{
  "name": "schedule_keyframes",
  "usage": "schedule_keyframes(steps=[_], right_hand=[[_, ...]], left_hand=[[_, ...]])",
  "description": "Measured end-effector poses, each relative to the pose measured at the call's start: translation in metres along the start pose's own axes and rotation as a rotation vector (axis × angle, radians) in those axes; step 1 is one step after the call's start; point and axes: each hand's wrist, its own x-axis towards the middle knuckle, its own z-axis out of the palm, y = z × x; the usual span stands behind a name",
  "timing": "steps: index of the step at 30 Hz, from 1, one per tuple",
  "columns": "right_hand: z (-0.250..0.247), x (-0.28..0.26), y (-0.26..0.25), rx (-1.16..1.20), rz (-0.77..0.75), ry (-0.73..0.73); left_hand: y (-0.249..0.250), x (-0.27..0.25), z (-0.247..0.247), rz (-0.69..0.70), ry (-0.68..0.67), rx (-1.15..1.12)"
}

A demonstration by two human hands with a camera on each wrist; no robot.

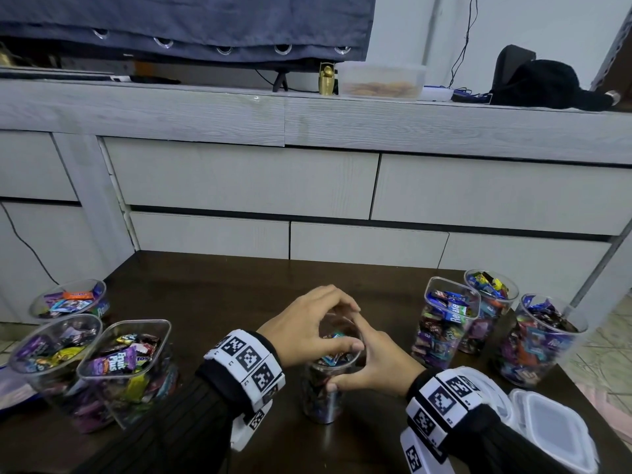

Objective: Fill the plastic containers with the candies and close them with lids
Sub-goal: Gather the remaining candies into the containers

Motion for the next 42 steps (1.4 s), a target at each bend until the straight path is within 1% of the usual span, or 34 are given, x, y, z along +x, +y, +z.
schedule_keyframes(steps=[3,4,5,7,9,10,11,13,15,16,18,20,23,25,29,32,35,39,42], right_hand=[[0.001,0.000,0.002,0.024,-0.003,0.013],[0.002,0.000,0.004,0.034,-0.003,0.013],[0.003,-0.001,0.004,0.038,-0.005,0.010],[0.005,-0.001,0.005,0.000,-0.015,0.014],[0.006,-0.001,0.007,-0.107,-0.028,0.010],[0.005,-0.001,0.009,-0.182,-0.026,-0.011],[0.003,-0.001,0.011,-0.255,-0.011,-0.042],[-0.003,-0.001,0.017,-0.355,0.074,-0.103],[-0.011,0.000,0.024,-0.448,0.198,-0.121],[-0.013,0.001,0.028,-0.508,0.237,-0.114],[-0.010,0.004,0.036,-0.608,0.272,-0.121],[0.000,0.008,0.042,-0.693,0.291,-0.171],[0.014,0.014,0.047,-0.807,0.271,-0.228],[0.015,0.018,0.046,-0.808,0.251,-0.227],[0.012,0.027,0.045,-0.790,0.240,-0.209],[0.013,0.031,0.046,-0.840,0.265,-0.196],[0.019,0.042,0.045,-0.860,0.252,-0.173],[0.022,0.068,0.039,-0.763,0.168,-0.182],[0.036,0.092,0.028,-0.596,0.047,-0.186]], left_hand=[[-0.007,-0.009,0.002,-0.047,0.132,-0.118],[-0.011,-0.014,0.003,-0.072,0.155,-0.178],[-0.016,-0.020,0.004,-0.104,0.151,-0.232],[-0.023,-0.031,0.007,-0.159,0.095,-0.284],[-0.028,-0.038,0.012,-0.179,0.048,-0.269],[-0.028,-0.039,0.014,-0.185,0.048,-0.256],[-0.029,-0.040,0.015,-0.192,0.058,-0.247],[-0.029,-0.040,0.013,-0.213,0.071,-0.246],[-0.032,-0.042,0.007,-0.237,0.071,-0.238],[-0.034,-0.043,0.003,-0.248,0.070,-0.230],[-0.037,-0.044,-0.005,-0.278,0.062,-0.214],[-0.039,-0.044,-0.013,-0.308,0.064,-0.185],[-0.041,-0.039,-0.023,-0.366,0.069,-0.173],[-0.042,-0.035,-0.027,-0.401,0.051,-0.184],[-0.044,-0.022,-0.032,-0.440,-0.030,-0.195],[-0.044,-0.017,-0.035,-0.456,-0.085,-0.193],[-0.042,-0.020,-0.039,-0.451,-0.097,-0.161],[-0.035,-0.028,-0.042,-0.442,-0.139,-0.077],[-0.031,-0.032,-0.049,-0.450,-0.243,0.001]])
